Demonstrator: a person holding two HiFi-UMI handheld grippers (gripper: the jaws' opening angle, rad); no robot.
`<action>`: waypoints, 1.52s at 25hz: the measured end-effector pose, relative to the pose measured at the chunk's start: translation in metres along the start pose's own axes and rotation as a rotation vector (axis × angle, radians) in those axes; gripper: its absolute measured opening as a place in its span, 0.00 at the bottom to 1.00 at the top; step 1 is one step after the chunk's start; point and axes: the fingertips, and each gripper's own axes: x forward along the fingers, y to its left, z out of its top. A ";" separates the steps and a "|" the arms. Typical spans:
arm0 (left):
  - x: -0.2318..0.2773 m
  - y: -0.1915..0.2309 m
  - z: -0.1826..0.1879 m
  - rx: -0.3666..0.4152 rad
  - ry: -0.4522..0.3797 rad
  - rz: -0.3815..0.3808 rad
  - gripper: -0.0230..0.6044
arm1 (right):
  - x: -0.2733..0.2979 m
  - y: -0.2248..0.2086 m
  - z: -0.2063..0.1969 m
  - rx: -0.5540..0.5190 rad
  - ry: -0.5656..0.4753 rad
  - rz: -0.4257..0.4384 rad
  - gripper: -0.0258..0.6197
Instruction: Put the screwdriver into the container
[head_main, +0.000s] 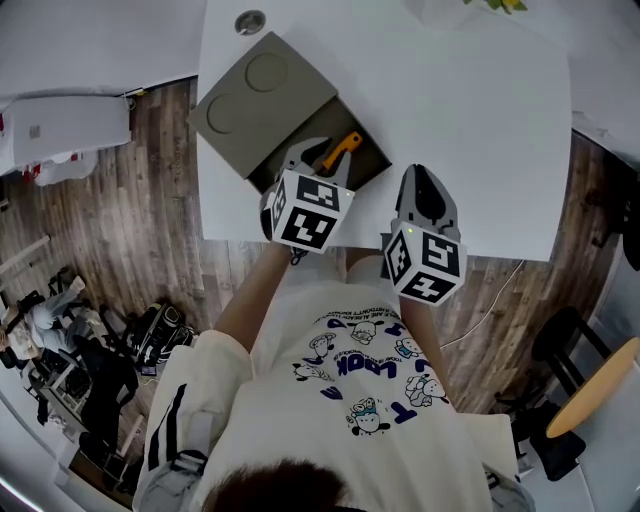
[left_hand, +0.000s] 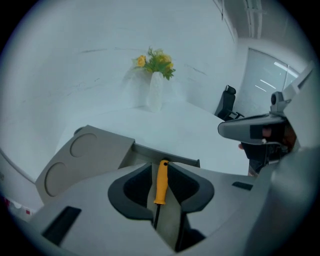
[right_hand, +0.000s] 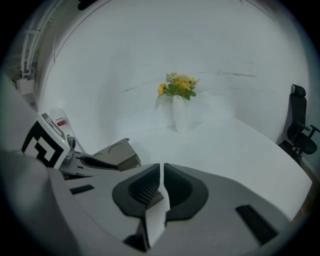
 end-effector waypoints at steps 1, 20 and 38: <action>-0.007 0.003 0.006 -0.008 -0.026 0.011 0.18 | -0.001 0.003 0.003 -0.001 -0.010 0.003 0.10; -0.114 0.028 0.065 -0.079 -0.385 0.079 0.08 | -0.020 0.073 0.065 -0.091 -0.202 0.077 0.10; -0.139 0.025 0.088 -0.061 -0.482 0.060 0.08 | -0.032 0.097 0.095 -0.136 -0.291 0.077 0.10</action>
